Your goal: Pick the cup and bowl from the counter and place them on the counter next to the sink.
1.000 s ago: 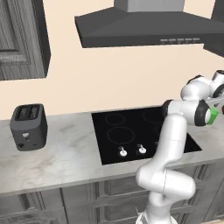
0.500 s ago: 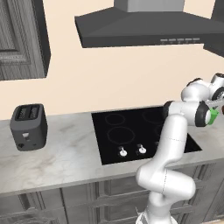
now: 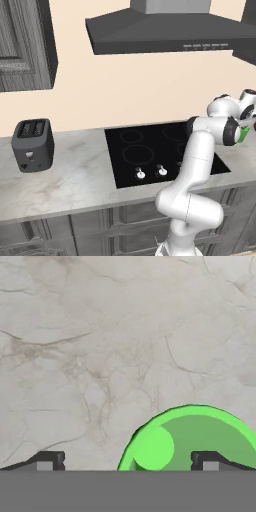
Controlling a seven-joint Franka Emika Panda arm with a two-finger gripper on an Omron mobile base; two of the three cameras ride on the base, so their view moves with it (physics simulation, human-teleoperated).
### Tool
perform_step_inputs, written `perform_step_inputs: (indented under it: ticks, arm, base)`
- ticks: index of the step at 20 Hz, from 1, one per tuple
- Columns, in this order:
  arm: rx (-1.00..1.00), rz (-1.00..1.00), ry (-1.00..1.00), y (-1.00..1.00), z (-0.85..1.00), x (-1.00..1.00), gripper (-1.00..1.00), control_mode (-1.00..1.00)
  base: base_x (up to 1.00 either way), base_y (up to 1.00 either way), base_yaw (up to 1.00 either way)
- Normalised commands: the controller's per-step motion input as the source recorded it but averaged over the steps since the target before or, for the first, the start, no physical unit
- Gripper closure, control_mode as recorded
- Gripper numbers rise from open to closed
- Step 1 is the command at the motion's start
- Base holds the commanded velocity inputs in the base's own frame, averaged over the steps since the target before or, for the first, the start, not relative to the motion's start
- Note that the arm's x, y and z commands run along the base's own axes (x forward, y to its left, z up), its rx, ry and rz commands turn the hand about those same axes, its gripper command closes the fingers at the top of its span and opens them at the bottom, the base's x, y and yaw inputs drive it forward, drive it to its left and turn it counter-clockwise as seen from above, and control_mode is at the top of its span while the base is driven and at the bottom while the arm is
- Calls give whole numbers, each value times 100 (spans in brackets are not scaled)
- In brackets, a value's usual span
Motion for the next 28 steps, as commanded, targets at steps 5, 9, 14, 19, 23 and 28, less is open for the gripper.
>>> perform_step_inputs:
  ticks: [5, 9, 14, 19, 23, 28]
  arm:
    - [0, 0, 1, 0, -25, 0, -100, -100]
    - [0, 0, 0, 0, 0, 0, -100, -100]
    - [0, 0, 0, 0, 0, 0, 100, -100]
    - [0, 0, 0, 0, 0, 0, 100, -100]
    - [0, 0, 0, 0, 0, -2, 100, -100]
    - [0, -2, -1, 29, 0, -4, 100, -100]
  base:
    - [0, 0, 0]
    - [0, 0, 0]
    - [0, 0, 0]
    - [0, 0, 0]
    - [0, 0, 0]
    - [0, 0, 0]
